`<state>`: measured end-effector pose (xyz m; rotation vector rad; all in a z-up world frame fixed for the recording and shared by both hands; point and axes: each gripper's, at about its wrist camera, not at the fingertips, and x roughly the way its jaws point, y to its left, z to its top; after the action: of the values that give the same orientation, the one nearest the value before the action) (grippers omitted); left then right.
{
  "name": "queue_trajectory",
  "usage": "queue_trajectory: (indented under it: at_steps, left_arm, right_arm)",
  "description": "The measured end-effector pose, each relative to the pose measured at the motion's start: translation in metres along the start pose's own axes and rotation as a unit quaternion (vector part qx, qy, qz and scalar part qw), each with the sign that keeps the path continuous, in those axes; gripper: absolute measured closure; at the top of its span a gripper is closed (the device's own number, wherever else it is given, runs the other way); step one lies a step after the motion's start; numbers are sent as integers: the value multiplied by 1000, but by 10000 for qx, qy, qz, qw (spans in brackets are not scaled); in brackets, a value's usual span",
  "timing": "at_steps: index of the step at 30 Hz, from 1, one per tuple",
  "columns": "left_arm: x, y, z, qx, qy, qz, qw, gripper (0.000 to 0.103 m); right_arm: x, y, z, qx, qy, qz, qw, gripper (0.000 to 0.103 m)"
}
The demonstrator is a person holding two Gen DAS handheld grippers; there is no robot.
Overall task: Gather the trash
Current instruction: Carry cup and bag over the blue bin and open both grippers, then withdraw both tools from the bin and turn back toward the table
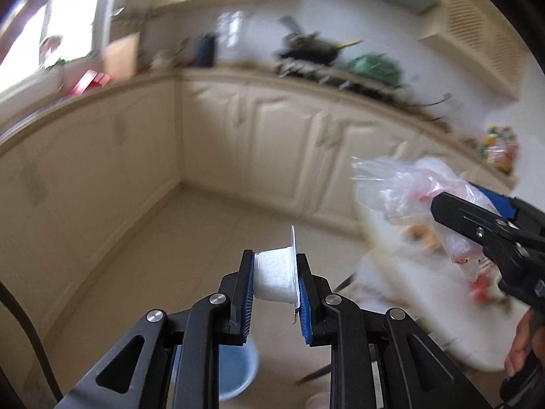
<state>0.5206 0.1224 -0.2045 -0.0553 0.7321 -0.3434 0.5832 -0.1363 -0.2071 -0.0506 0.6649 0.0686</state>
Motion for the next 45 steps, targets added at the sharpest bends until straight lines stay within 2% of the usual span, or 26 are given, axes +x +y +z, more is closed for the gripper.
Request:
queue_trajectory:
  at_steps: [2,5,7,10,14,17,19,21,23,25,28,30,32,34,36,39,40,42,45]
  left_arm:
    - [13,35,-25,-201,378,261,9987,84]
    - [45,76,-65,-524,993,407,9928,84]
    - [72,98,-91,-705,1440,454,9860,84]
    - [117,128,-127,-1119,2032,230,9725,84]
    - [168,151,-156,-1466,2551,110,9557,83]
    - [191,165,-165,-1534,2820,155,9469,72]
    - [201,176,-169,-1639,3012,179,9392,45]
    - [202,188,-168,-1797,3024,305,9356,43]
    - [196,204,-162,-1962,2985,473,9328,38]
    - [187,211,-158,-2023,2952,628,9317,26]
    - [168,214,-144,-2029,2881,1002,9305,18]
    - [151,220,-137,-2094,2799,1230,9288,15]
    - [130,219,-128,-2168,2661,1379,9291,15]
    - [107,215,-115,-2217,2493,1523,9303,11]
    - [90,204,-95,-2201,2316,1644,9332,10]
    - [37,173,-65,-2121,1717,1802,9450,10]
    - [18,149,-65,-2073,1509,1853,9486,10]
    - [-19,128,-42,-1919,1069,2043,9539,8]
    - [-86,81,-5,-1723,161,2154,9611,2]
  right_arm:
    - [30,40,-10,-261,205,414,9986,39]
    - [91,86,-33,-532,709,721,9934,39]
    - [139,106,-58,-543,1263,860,9868,39]
    - [193,114,-92,-452,1866,882,9774,39]
    - [257,110,-136,-166,2576,870,9622,39]
    - [300,103,-164,197,3058,1023,9464,39]
    - [316,102,-175,230,3170,1023,9426,38]
    - [325,103,-187,367,3290,1094,9372,38]
    - [336,102,-193,503,3415,1166,9313,38]
    - [342,101,-196,540,3444,1273,9286,34]
    - [344,107,-194,622,3369,1487,9276,30]
    - [341,118,-196,596,3354,1618,9262,23]
    - [330,124,-194,457,3245,1618,9308,12]
    - [315,126,-185,372,3115,1565,9365,11]
    - [302,127,-173,318,2959,1514,9426,4]
    - [266,130,-148,258,2636,1458,9532,4]
    - [246,128,-137,216,2443,1444,9586,3]
    - [209,124,-115,112,2021,1350,9700,0]
    - [138,115,-81,-63,1232,1125,9860,0]
